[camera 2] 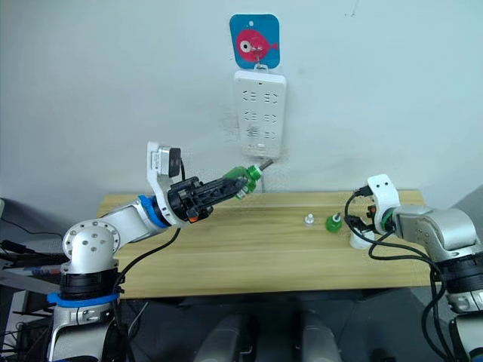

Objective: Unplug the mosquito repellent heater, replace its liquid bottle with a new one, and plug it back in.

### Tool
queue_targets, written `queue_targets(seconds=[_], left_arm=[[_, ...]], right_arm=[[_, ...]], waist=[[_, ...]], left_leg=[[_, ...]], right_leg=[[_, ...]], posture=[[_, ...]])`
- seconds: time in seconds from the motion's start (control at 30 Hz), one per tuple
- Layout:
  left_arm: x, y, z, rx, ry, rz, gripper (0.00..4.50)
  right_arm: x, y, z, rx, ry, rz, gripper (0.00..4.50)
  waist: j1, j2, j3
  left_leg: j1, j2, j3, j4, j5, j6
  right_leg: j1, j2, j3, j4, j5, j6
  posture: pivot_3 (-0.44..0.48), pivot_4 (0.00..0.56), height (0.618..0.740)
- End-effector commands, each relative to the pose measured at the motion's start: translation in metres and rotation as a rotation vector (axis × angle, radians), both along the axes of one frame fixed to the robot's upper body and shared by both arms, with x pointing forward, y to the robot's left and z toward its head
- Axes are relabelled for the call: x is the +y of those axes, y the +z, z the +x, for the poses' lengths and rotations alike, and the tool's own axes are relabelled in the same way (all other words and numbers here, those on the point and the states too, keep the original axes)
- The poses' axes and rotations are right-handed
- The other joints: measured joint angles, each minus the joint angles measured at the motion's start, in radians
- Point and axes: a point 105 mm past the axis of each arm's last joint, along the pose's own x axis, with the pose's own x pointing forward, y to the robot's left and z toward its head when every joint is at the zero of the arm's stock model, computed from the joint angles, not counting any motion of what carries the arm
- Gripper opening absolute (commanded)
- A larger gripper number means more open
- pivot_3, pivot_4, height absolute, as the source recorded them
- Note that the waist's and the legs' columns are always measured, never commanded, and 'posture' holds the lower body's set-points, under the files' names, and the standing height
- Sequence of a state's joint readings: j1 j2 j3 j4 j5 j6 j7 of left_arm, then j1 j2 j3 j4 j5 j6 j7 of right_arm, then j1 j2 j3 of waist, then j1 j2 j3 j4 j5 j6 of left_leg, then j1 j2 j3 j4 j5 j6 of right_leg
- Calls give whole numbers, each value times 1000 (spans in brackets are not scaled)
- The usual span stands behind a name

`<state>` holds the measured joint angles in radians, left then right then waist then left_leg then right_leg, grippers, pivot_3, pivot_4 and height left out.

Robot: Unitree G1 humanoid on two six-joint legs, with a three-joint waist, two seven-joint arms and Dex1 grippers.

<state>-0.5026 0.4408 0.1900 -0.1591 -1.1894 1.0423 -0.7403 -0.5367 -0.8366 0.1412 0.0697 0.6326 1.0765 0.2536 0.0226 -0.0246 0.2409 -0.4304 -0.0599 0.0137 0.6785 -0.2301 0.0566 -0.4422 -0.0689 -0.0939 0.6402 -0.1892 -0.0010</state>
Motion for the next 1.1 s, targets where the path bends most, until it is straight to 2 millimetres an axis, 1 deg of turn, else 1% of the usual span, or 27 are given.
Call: queue_targets(seconds=[0.03,0.17,0.3,0.43,0.5,0.53,0.63,0.83,1.1], left_arm=[[1,3,-5,-41,1,12,2268],[1,-1,-11,-43,-7,31,2268],[2,-5,-14,-26,-2,45,2268],[2,-7,-16,-20,-3,53,2268],[1,-8,-18,-19,-4,55,2268],[1,-8,-19,-18,-4,56,2268],[1,-11,-21,-14,-3,63,2268],[0,-13,-24,-13,-5,72,2268],[-1,-14,-26,-11,-6,76,2268]], right_arm=[[-9,2,4,-2,-48,-8,4469],[-16,-8,3,49,-122,9,4469],[-13,-22,2,99,-138,21,4469],[-16,-31,3,135,-185,27,4469],[-16,-33,4,141,-190,24,4469],[-16,-34,5,143,-186,23,4469],[-13,-40,6,170,-205,44,4469],[-21,-49,9,197,-225,15,4469],[-20,-57,11,227,-228,34,4469]], waist=[[0,0,0],[0,0,1],[1,0,1],[1,0,1],[1,0,1],[1,0,2],[2,0,2],[4,1,2],[3,1,2]], left_leg=[[0,0,0,0,0,0],[0,0,0,0,0,0],[0,0,-1,0,0,0],[0,0,-1,0,0,0],[-1,0,-1,0,0,0],[-1,0,-1,0,0,0],[-1,0,-1,-1,0,0],[-1,0,-2,-1,0,0],[-1,0,-2,-2,0,0]], right_leg=[[0,0,0,0,0,0],[0,0,0,0,0,0],[0,0,0,0,0,0],[0,0,-1,-1,0,0],[0,0,-1,-1,0,0],[0,0,-1,-1,0,0],[0,0,-1,-1,0,0],[0,0,-2,-2,0,0],[0,0,-3,-3,0,0]], posture=[[-26,234,740],[-13,236,740],[-1,236,740],[4,237,740],[4,237,740],[24,237,740],[33,235,740],[46,233,740],[59,228,740]])
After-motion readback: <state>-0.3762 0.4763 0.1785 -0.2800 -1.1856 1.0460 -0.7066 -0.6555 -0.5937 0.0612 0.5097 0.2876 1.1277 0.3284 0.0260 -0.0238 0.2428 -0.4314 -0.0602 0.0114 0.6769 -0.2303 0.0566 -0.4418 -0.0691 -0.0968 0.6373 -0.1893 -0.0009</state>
